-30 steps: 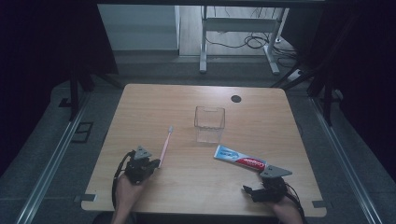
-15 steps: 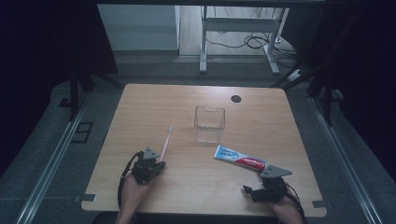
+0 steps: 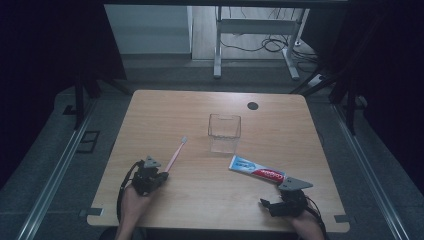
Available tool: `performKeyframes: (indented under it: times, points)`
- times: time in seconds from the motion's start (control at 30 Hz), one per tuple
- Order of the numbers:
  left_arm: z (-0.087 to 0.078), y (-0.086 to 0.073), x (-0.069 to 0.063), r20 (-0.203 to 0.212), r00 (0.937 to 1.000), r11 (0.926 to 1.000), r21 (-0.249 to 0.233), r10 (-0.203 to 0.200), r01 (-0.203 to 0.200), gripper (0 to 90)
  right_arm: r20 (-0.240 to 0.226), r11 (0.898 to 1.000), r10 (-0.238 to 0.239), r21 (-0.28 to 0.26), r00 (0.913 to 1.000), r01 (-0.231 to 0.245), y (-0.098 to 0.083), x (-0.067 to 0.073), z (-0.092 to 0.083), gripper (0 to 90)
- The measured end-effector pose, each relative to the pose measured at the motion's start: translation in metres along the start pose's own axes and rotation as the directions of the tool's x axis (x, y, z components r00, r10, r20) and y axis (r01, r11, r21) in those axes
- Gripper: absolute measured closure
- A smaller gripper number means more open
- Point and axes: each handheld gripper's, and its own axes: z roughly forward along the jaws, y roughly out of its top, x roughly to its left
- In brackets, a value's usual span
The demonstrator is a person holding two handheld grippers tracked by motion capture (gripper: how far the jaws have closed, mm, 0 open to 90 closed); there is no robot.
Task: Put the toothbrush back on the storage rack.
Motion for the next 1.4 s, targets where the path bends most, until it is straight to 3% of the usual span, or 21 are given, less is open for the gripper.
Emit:
performKeyframes:
  times: [0.17,0.5,0.73,0.97,1.07,1.27,1.3,1.4]
  points:
    - [-0.004,-0.003,0.009,-0.01,0.9998,0.9998,0.009,-0.015,0.015,86.4,0.0,1.0,0.0,0.0,1.0,0.0,0.0,0.0,0.0,10.5]
    - [-0.009,-0.004,0.025,-0.056,0.9984,0.9991,0.041,0.011,-0.008,86.1,0.0,1.0,0.001,0.0,1.0,-0.001,0.0,0.0,0.0,10.5]
    - [-0.012,-0.005,0.03,-0.018,0.9998,0.9992,0.039,0.001,0.0,85.3,0.001,1.0,0.001,0.0,1.0,-0.001,0.0,0.0,0.0,10.5]
    - [-0.016,0.007,0.032,-0.003,0.9995,0.9968,0.074,0.031,-0.031,80.5,0.0,1.0,0.0,0.0,1.0,0.0,0.0,0.0,0.0,10.5]
    - [-0.015,0.017,0.036,-0.001,0.9982,0.9907,0.122,0.06,-0.06,77.1,0.001,1.0,0.0,0.0,1.0,0.0,0.0,0.0,0.0,10.5]
    - [-0.007,0.029,0.041,-0.003,0.9968,0.9817,0.173,0.08,-0.079,72.8,0.001,1.0,0.001,0.0,1.0,-0.001,0.0,0.0,0.0,10.5]
    - [-0.004,0.035,0.043,-0.006,0.9957,0.9759,0.199,0.092,-0.089,71.0,0.001,1.0,0.0,0.0,1.0,0.0,0.0,0.0,0.0,10.4]
    - [0.002,0.043,0.044,0.003,0.9955,0.9709,0.221,0.095,-0.093,67.4,0.0,1.0,0.002,0.0,1.0,-0.002,0.0,0.0,0.0,10.5]
